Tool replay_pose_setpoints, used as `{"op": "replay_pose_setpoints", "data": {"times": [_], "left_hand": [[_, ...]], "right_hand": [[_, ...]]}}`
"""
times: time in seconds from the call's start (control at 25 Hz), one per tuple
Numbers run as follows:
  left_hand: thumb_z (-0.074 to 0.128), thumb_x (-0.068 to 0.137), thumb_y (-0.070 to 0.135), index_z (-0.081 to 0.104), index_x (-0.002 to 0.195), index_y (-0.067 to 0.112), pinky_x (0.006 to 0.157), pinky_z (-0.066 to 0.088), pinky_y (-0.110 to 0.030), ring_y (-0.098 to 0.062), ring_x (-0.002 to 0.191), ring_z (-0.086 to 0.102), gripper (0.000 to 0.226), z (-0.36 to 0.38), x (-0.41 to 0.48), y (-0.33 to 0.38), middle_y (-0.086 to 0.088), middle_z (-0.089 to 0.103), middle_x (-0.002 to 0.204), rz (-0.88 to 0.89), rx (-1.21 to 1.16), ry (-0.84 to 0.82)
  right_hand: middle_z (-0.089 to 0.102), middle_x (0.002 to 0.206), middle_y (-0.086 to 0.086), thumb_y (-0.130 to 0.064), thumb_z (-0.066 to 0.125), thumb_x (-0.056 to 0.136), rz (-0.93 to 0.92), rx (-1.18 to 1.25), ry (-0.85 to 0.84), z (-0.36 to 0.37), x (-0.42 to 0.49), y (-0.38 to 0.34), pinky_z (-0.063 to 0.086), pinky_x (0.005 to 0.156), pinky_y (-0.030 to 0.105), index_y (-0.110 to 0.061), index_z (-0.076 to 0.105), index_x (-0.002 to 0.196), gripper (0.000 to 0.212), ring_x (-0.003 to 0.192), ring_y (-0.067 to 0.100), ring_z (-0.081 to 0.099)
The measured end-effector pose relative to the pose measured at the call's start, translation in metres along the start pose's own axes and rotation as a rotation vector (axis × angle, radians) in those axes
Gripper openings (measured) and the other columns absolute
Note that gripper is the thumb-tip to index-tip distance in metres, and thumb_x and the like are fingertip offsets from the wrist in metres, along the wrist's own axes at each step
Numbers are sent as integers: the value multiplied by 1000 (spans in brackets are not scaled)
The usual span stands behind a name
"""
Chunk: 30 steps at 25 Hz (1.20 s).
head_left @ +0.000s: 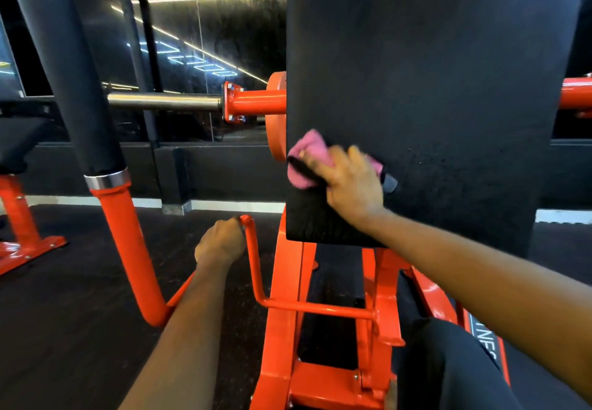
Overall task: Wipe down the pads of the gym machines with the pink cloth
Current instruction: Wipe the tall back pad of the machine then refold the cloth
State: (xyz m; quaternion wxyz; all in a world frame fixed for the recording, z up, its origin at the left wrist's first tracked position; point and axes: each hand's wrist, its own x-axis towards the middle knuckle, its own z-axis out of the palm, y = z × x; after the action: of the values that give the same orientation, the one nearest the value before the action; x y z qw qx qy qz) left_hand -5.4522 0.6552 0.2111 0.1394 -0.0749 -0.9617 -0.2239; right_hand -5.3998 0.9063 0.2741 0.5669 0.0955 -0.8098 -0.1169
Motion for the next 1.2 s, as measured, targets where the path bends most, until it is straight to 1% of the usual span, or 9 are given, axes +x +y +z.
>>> {"op": "replay_pose_setpoints", "data": {"times": [0.12, 0.24, 0.44, 0.6, 0.76, 0.84, 0.96, 1.08, 1.2], "left_hand": [[42, 103, 31, 63, 119, 23, 83, 48, -46, -31, 104, 62, 28, -2, -4, 2, -8, 62, 106, 9, 15, -12], [45, 101, 24, 63, 118, 22, 85, 50, -47, -29, 100, 62, 25, -4, -6, 2, -8, 62, 103, 29, 16, -17], [50, 98, 20, 63, 115, 21, 86, 55, -48, -26, 92, 64, 21, -2, -4, -1, -3, 61, 93, 51, -5, -23], [46, 100, 26, 61, 115, 24, 84, 52, -48, -28, 95, 61, 22, -3, -2, -1, -5, 59, 97, 43, 0, -17], [41, 103, 31, 62, 115, 18, 77, 47, -44, -25, 87, 56, 27, -4, -5, -1, -3, 54, 87, 55, -17, -10], [42, 103, 29, 62, 115, 19, 75, 44, -42, -25, 87, 56, 26, -5, -7, 1, 0, 51, 86, 44, -15, -3], [46, 99, 22, 62, 114, 20, 77, 47, -44, -28, 94, 61, 23, -7, -10, 5, -4, 57, 93, 28, 10, -6], [49, 99, 20, 63, 114, 21, 79, 48, -43, -23, 88, 59, 21, -6, -9, 4, -3, 57, 92, 24, 16, -8], [48, 100, 22, 62, 114, 21, 78, 48, -42, -23, 88, 58, 20, -6, -8, 3, -3, 56, 90, 27, 3, -1]], "right_hand": [[57, 91, 10, -15, 38, 83, -183, 22, -158, 9, -51, -32, 49, 63, 44, -35, 61, 137, 61, 78, 34, 51], [55, 88, 9, -23, 32, 90, -221, 38, -204, -4, -21, -29, 45, 64, 45, -39, 62, 134, 56, 77, 34, 52], [57, 111, 14, -11, 50, 89, 131, -65, 3, -14, 68, -15, 45, 75, 47, -36, 50, 145, 61, 90, 37, 53], [62, 104, 15, -12, 42, 85, -136, -29, 26, 36, -29, -53, 47, 67, 44, -29, 61, 137, 57, 86, 35, 50], [59, 95, 8, -14, 54, 83, -239, -29, -139, 51, -107, -78, 47, 60, 40, -31, 66, 128, 49, 79, 30, 48], [58, 90, 6, -17, 48, 84, -275, 3, -183, 42, -107, -78, 43, 59, 40, -34, 67, 125, 48, 77, 30, 51], [56, 95, 8, -13, 49, 83, -176, 20, -105, 23, -55, -59, 39, 64, 43, -36, 58, 138, 60, 81, 32, 48], [58, 108, 13, -9, 53, 82, 113, 9, 52, 5, 17, -33, 43, 69, 45, -35, 52, 145, 68, 86, 35, 49], [61, 111, 15, -8, 53, 83, 24, -28, 95, 25, -6, -39, 45, 69, 45, -34, 54, 144, 66, 87, 34, 49]]}}
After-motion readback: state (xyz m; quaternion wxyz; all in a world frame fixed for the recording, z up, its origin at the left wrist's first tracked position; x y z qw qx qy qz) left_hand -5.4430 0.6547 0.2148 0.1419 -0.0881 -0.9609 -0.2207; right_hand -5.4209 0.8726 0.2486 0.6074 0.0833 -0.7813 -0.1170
